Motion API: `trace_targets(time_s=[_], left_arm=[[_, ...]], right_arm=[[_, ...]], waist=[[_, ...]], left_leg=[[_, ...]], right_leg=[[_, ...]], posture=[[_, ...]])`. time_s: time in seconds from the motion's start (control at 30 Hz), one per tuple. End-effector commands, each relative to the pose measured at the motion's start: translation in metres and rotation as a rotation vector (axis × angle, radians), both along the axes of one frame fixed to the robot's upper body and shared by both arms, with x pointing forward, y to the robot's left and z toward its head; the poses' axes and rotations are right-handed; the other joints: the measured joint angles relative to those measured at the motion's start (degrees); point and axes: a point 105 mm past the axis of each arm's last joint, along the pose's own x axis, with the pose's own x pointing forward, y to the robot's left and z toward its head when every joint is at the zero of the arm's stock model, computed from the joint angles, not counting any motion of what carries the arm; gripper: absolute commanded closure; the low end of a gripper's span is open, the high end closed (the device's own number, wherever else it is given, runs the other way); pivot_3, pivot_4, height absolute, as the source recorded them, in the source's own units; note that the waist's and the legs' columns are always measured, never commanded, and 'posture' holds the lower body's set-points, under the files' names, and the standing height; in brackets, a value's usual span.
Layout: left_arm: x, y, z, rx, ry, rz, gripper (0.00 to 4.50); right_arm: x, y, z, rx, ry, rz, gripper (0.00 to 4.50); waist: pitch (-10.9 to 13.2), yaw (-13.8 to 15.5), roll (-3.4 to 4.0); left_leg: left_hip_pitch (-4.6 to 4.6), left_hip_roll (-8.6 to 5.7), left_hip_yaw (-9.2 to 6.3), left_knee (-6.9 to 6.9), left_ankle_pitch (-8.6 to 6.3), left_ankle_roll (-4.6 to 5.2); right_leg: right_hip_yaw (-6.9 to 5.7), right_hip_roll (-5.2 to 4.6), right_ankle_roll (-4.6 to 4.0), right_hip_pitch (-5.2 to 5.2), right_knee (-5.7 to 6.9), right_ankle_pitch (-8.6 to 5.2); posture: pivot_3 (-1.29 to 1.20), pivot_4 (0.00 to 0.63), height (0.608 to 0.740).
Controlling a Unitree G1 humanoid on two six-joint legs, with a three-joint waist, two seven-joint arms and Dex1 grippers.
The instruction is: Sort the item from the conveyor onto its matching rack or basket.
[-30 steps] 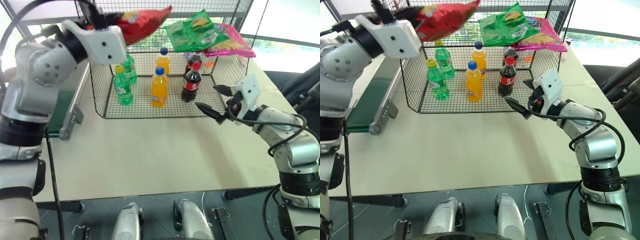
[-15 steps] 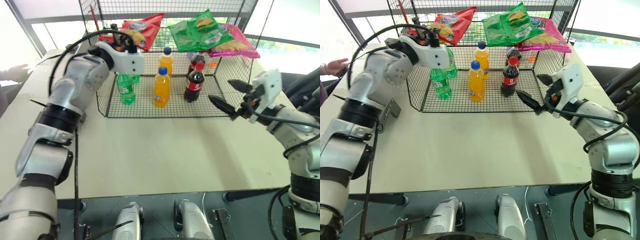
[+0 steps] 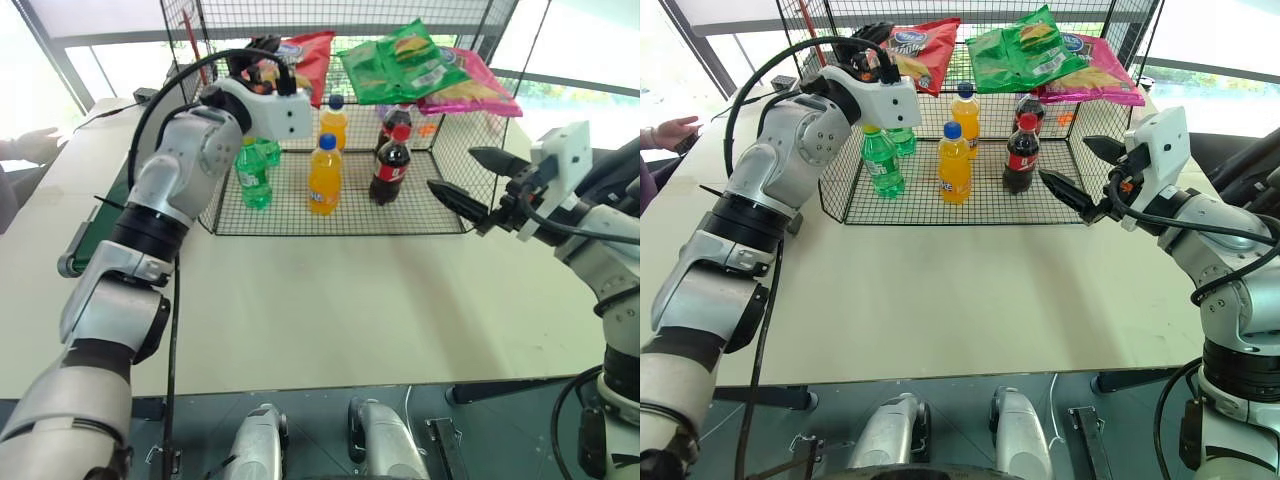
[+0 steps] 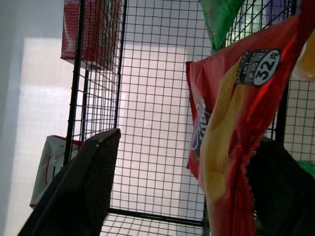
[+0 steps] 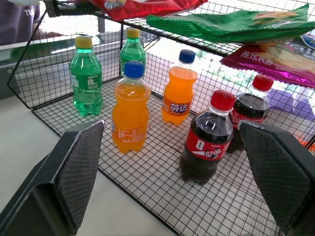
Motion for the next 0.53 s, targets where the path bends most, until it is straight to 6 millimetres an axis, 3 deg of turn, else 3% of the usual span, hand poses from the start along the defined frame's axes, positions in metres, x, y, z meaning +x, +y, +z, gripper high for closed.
trace_targets(time_s=[0.03,0.2,0.33,0.43,0.53], left_arm=[[-0.017,-0.004,0.016,-0.129,0.063,-0.097,0.75],[-0.037,-0.005,0.017,-0.434,0.324,-0.26,0.75],[-0.066,-0.002,0.034,-0.63,0.445,-0.462,0.75],[-0.088,0.009,0.031,-0.617,0.496,-0.547,0.75],[-0.094,0.018,0.022,-0.629,0.556,-0.566,0.75]], right_arm=[[-0.005,0.003,0.008,-0.009,-0.041,0.01,0.0],[-0.003,0.004,0.003,-0.001,-0.029,0.009,0.0],[-0.004,0.006,-0.001,0.003,-0.021,0.012,0.0],[-0.004,0.005,-0.001,0.008,-0.016,0.014,0.0],[-0.003,0.006,-0.003,0.021,-0.002,0.027,0.0]], waist=[[0.0,-0.09,0.0],[0.0,-0.1,0.0],[0.0,-0.12,0.0],[0.0,-0.37,0.01],[-0.01,-0.48,0.02]], left_leg=[[0.0,0.0,0.0,0.0,0.0,0.0],[-0.01,0.0,-0.01,0.01,0.0,0.0],[0.01,0.0,-0.05,0.02,0.0,0.0],[0.03,0.0,-0.08,0.01,0.0,0.0],[0.07,0.0,-0.1,0.01,0.01,0.0]], right_leg=[[0.0,0.0,0.0,0.0,0.0,0.0],[0.01,0.0,-0.08,-0.01,0.01,-0.05],[0.01,0.01,-0.1,0.0,0.03,-0.06],[0.01,0.02,-0.09,0.01,0.04,-0.06],[0.01,0.03,-0.13,0.02,0.12,-0.09]], posture=[[0.0,0.15,0.74],[0.0,0.15,0.74],[0.0,0.15,0.74],[0.0,0.15,0.74],[0.0,0.15,0.74]])
